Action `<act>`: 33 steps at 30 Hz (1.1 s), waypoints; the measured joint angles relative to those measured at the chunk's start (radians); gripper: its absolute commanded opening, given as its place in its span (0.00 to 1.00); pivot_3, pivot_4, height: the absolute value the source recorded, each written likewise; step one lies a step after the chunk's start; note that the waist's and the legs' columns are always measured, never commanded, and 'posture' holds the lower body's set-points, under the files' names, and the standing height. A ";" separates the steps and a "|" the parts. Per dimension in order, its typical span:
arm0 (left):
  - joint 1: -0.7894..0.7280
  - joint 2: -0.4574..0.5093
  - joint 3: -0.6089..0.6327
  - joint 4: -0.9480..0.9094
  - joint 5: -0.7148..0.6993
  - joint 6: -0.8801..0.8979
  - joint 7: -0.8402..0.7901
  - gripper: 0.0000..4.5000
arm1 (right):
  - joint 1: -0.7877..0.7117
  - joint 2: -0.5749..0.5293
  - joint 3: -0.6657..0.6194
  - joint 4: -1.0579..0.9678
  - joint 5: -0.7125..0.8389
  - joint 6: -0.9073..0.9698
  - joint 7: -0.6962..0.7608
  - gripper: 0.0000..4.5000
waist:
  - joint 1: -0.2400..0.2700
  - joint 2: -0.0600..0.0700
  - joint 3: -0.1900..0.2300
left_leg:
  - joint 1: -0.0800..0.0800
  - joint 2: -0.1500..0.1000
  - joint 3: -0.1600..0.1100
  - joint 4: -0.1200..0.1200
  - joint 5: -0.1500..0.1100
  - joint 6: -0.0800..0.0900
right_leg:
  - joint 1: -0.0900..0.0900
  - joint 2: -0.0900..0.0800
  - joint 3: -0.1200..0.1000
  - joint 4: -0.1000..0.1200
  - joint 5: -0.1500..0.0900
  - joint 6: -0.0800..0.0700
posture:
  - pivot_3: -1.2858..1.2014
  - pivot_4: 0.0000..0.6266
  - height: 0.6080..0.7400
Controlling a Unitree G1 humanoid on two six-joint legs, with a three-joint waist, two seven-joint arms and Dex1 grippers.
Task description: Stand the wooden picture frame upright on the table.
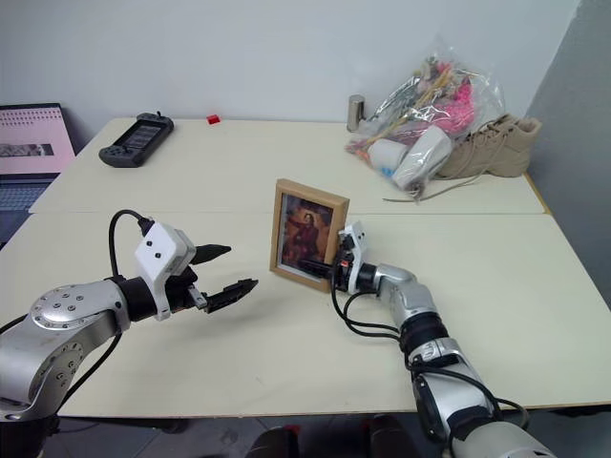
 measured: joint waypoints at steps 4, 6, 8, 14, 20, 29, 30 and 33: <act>0.000 -0.005 -0.002 0.001 0.012 -0.004 -0.007 1.00 | 0.006 -0.002 0.014 -0.002 -0.031 -0.034 0.001 0.26 | 0.000 0.000 0.000 | 0.000 0.000 0.000 0.000 0.000 0.000 | 0.000 0.000 0.000 0.000 0.000 0.000 | 0.52 0.24 1.00; 0.000 -0.005 -0.002 0.005 0.022 -0.016 -0.011 1.00 | 0.022 -0.009 0.034 -0.014 -0.051 -0.048 0.001 0.39 | 0.000 0.000 0.000 | 0.000 0.000 0.000 0.000 0.000 0.000 | 0.000 0.000 0.000 0.000 0.000 0.000 | 0.52 0.24 1.00; 0.000 -0.005 -0.004 0.010 0.034 -0.025 -0.019 1.00 | 0.041 -0.016 0.047 -0.014 -0.072 -0.057 0.001 0.51 | 0.001 0.000 0.000 | 0.000 0.000 0.000 0.000 0.000 0.000 | 0.000 0.000 0.000 0.000 0.000 0.000 | 0.52 0.24 1.00; -0.003 -0.005 -0.023 0.047 0.072 -0.067 -0.050 1.00 | 0.051 -0.033 0.053 -0.028 -0.083 -0.054 0.011 0.86 | 0.002 -0.001 -0.001 | 0.000 0.000 0.000 0.000 0.000 0.000 | 0.001 0.000 0.000 0.000 0.000 0.000 | 0.52 0.24 1.00; -0.033 -0.015 -0.032 0.083 0.085 -0.084 -0.063 1.00 | 0.124 -0.148 0.052 -0.177 -0.057 0.021 0.058 0.99 | 0.024 -0.001 -0.001 | 0.000 -0.002 0.000 0.001 0.000 0.000 | 0.001 -0.001 0.000 -0.001 0.000 0.000 | 0.52 0.24 1.00; -0.060 -0.031 -0.019 0.171 0.075 -0.037 -0.070 1.00 | 0.348 -0.494 0.011 -0.600 -0.048 0.181 0.088 0.99 | 0.043 -0.001 -0.001 | -0.001 -0.001 0.000 0.001 0.000 0.000 | 0.000 -0.001 0.000 -0.001 0.000 0.000 | 0.52 0.24 1.00; -0.078 -0.033 -0.018 0.194 0.065 -0.015 -0.070 1.00 | 0.363 -0.519 -0.011 -0.666 -0.022 0.223 0.080 0.99 | 0.037 -0.001 -0.001 | -0.001 0.000 0.000 0.001 0.000 0.000 | 0.000 0.000 0.000 -0.001 0.000 0.000 | 0.52 0.24 1.00; -0.148 -0.035 -0.001 0.248 0.023 0.043 -0.079 1.00 | 0.368 -0.553 -0.070 -0.851 0.061 0.349 0.042 0.99 | 0.024 0.000 0.000 | 0.000 0.001 -0.001 0.001 0.000 0.000 | 0.000 0.001 0.000 0.000 0.000 0.000 | 0.52 0.24 1.00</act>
